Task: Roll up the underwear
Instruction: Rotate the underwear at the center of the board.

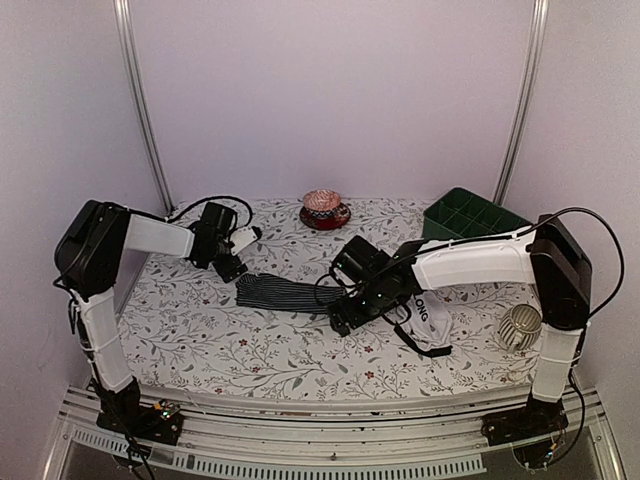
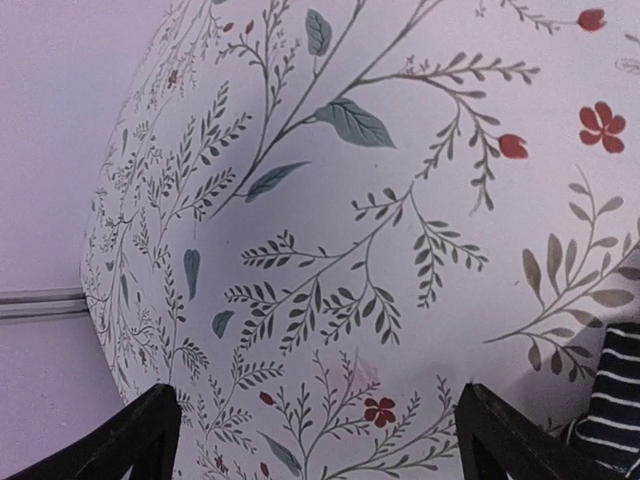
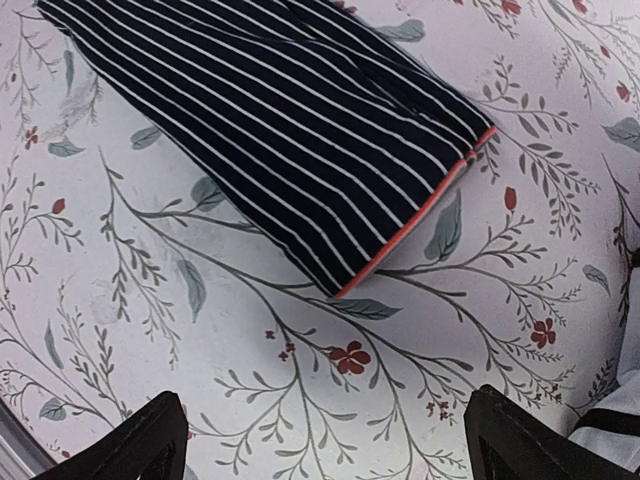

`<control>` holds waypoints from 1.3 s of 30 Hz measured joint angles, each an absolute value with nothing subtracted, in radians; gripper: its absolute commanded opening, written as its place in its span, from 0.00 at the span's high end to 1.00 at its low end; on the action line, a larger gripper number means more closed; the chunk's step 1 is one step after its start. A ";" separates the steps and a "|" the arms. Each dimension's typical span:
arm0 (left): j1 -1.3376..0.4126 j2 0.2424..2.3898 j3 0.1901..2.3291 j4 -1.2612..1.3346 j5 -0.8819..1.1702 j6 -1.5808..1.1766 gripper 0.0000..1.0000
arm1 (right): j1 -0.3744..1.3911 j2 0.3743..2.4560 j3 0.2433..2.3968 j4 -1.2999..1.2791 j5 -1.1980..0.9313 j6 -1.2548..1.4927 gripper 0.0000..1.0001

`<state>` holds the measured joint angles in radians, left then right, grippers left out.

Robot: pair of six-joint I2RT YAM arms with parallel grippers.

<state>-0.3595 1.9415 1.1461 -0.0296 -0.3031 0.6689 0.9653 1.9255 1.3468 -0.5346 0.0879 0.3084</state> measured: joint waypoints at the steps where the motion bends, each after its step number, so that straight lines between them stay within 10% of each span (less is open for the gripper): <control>1: -0.360 1.951 1.140 -0.031 -0.302 0.680 0.02 | 0.965 1.926 1.340 -0.539 0.103 0.314 0.01; 39: -0.860 1.499 0.677 -0.144 -0.025 0.802 0.01 | 0.654 2.206 1.710 -0.561 0.389 0.177 0.01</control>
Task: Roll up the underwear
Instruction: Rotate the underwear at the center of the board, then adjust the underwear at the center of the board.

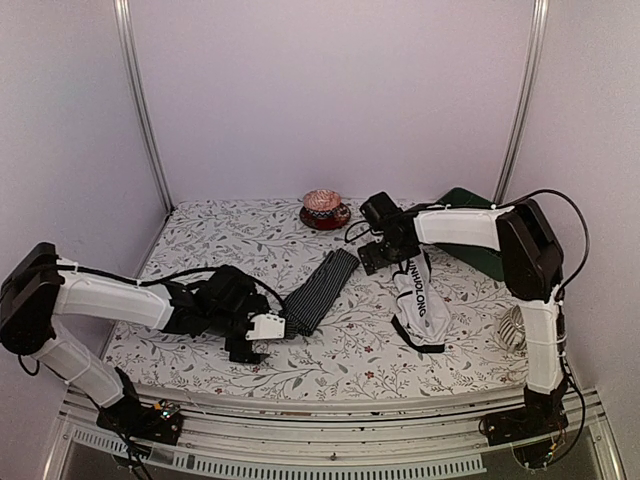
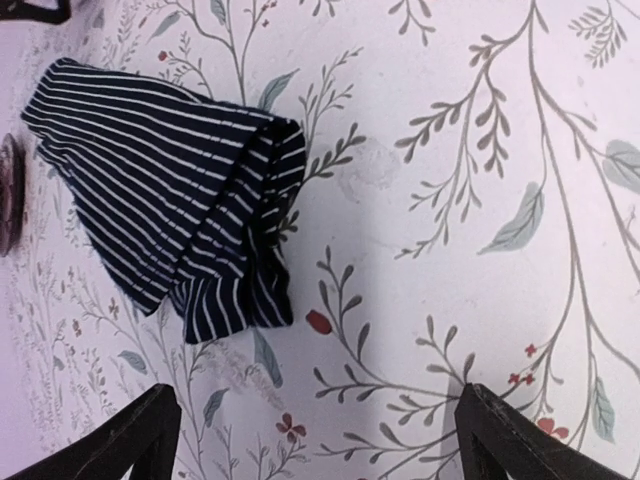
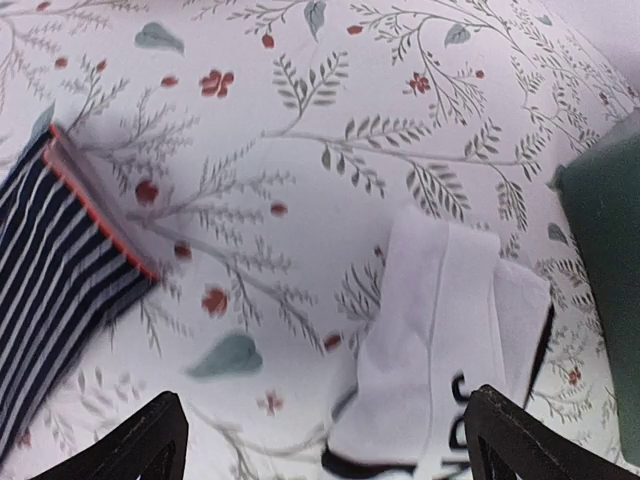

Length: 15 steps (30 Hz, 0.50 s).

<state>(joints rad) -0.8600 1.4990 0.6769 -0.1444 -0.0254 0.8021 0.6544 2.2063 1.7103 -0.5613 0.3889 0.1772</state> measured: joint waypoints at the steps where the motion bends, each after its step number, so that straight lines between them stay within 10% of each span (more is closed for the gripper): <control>1: -0.856 1.470 0.652 -0.129 -0.029 0.820 0.02 | 0.662 2.157 1.645 -0.549 0.387 0.169 0.01; 15: -0.832 1.507 0.604 0.078 -0.063 1.148 0.02 | 0.886 1.480 0.963 -0.294 0.311 0.091 0.01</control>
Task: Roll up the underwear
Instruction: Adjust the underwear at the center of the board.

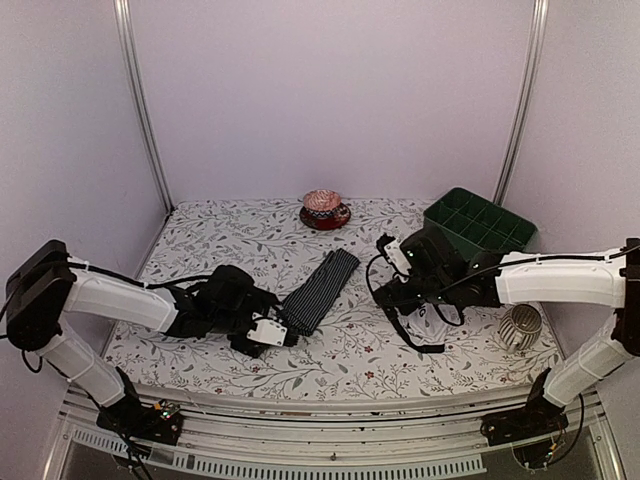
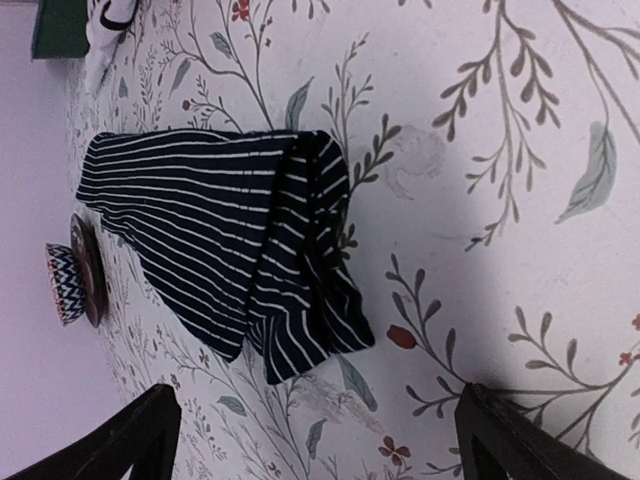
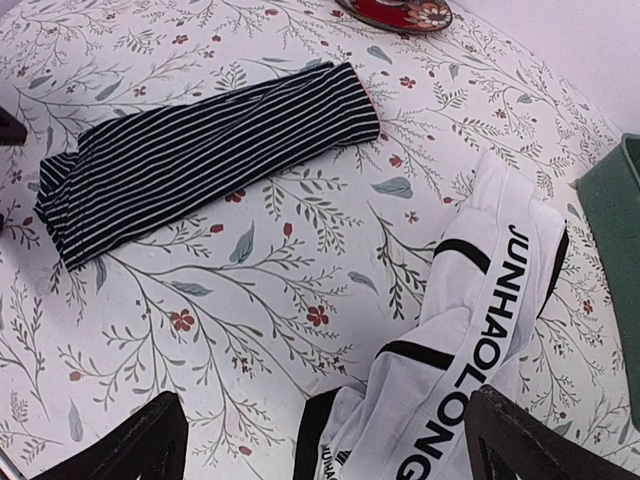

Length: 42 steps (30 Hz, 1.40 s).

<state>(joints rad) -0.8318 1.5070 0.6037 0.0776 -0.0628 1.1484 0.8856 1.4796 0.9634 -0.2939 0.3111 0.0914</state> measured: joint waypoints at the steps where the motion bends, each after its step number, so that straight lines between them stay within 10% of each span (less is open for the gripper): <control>1: -0.831 1.523 0.620 0.080 -0.062 1.169 0.02 | 0.886 1.460 0.921 -0.266 0.307 0.085 0.01; 11: -0.826 1.703 0.793 0.068 -0.083 1.313 0.22 | 0.891 1.200 0.636 -0.019 0.250 -0.006 0.01; 17: -0.826 1.759 0.849 0.029 -0.098 1.342 0.55 | 0.929 1.125 0.543 0.152 0.226 -0.081 0.01; 18: -0.827 1.773 0.871 -0.004 -0.095 1.342 0.80 | 0.998 1.133 0.489 0.233 0.234 -0.165 0.01; 42: -0.868 1.882 1.164 -0.334 0.156 0.959 0.97 | 1.325 1.412 0.455 0.471 0.289 -0.616 0.12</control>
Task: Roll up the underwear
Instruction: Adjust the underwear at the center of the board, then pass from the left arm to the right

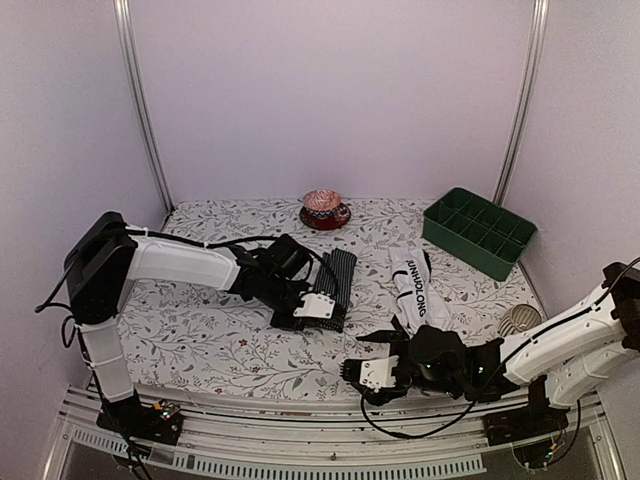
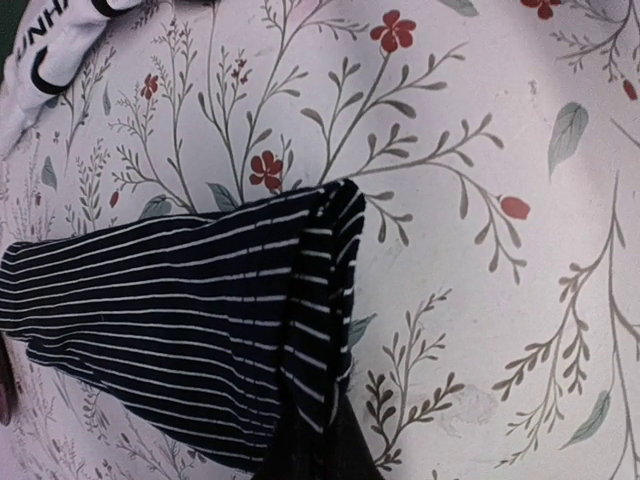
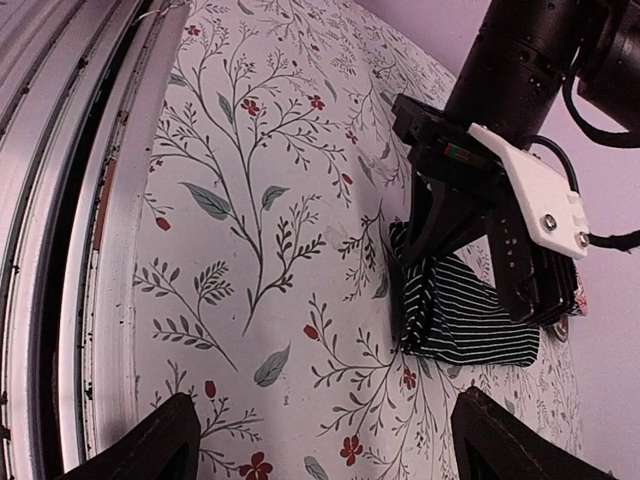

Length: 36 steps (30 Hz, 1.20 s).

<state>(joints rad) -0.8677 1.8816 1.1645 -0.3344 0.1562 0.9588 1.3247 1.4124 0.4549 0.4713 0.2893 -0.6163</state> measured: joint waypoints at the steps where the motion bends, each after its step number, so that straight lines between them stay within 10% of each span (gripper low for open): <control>1: -0.870 1.889 1.180 -0.348 0.172 0.939 0.97 | 1.328 1.422 0.458 0.466 0.285 -0.619 0.14; 20: -0.920 1.916 1.215 -0.432 0.286 0.816 0.95 | 1.341 1.785 0.600 0.594 0.543 -0.674 0.24; 36: -0.936 1.930 1.215 -0.444 0.311 0.816 0.94 | 1.333 1.915 0.673 0.678 0.592 -0.709 0.60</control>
<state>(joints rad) -0.9363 1.9297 1.2148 -0.4442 0.3107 0.8162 1.3327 1.9152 0.6727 0.6777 0.5919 -0.7086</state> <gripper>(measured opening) 0.064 0.465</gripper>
